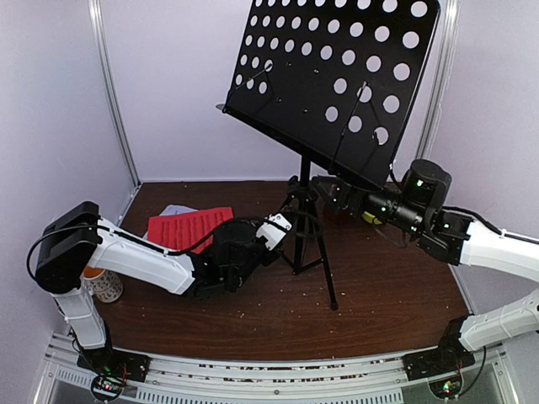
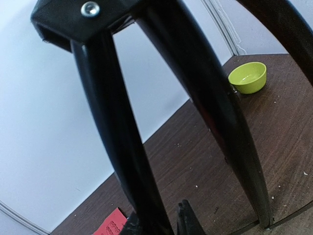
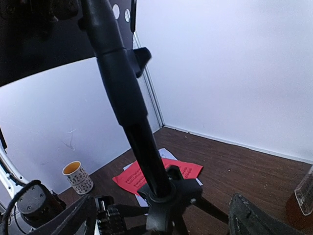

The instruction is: Set up the instrument practice props

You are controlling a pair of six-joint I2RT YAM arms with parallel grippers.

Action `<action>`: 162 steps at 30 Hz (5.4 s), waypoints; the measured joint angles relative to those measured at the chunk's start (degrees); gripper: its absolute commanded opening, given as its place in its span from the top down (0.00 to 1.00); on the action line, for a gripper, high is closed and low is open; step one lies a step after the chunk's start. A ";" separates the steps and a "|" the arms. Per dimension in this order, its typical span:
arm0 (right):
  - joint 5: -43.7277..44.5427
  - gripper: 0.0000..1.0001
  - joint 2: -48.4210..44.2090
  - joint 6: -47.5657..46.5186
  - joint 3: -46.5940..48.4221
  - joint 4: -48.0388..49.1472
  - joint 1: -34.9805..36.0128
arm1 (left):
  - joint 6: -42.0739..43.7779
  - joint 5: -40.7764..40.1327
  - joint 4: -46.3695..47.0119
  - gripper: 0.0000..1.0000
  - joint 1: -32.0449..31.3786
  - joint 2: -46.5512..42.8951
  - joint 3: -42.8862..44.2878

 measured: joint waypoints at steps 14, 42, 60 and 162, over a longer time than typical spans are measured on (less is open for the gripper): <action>4.35 0.03 -10.75 1.29 -18.21 -1.03 -1.18 | -2.36 7.17 -8.11 0.40 0.09 -5.18 -6.14; 0.44 0.28 5.77 -1.44 -28.30 8.33 3.34 | -19.91 49.24 -8.90 0.48 17.88 -3.76 -13.09; 3.28 0.83 9.97 -5.07 -28.30 12.13 4.66 | -18.80 51.30 -7.76 0.98 18.32 -2.60 -11.52; 4.33 0.34 19.98 -10.10 -9.44 -10.01 -11.74 | -42.29 15.39 -16.79 0.93 0.83 -12.11 -19.17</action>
